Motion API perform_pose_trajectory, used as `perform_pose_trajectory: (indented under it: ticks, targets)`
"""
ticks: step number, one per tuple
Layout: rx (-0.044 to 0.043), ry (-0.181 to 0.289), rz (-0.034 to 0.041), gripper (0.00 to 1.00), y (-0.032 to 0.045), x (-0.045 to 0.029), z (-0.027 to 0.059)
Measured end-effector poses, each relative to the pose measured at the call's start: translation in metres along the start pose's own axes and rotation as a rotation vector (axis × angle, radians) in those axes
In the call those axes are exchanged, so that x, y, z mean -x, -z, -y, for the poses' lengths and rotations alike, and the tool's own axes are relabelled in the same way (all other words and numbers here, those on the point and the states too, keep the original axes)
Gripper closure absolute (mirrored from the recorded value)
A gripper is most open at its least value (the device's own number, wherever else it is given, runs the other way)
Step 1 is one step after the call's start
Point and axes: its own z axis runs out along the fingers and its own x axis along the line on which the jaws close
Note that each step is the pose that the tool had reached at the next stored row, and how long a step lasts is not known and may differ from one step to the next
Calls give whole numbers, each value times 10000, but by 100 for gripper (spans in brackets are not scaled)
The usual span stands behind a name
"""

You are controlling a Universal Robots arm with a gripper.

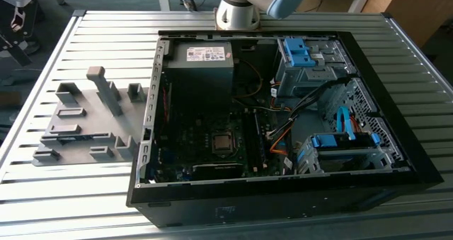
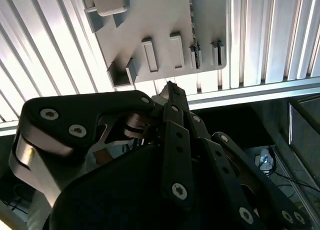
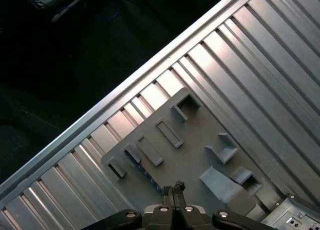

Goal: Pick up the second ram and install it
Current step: 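Pick up the second ram and move it above second insertion slot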

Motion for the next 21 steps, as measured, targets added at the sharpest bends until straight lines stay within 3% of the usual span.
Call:
perform_pose_trajectory:
  ticks: [12, 21]
  targets:
    - [11, 1308, -91, 89, -49, -16, 2]
    - [-76, 2401, -93, 89, -95, -18, 7]
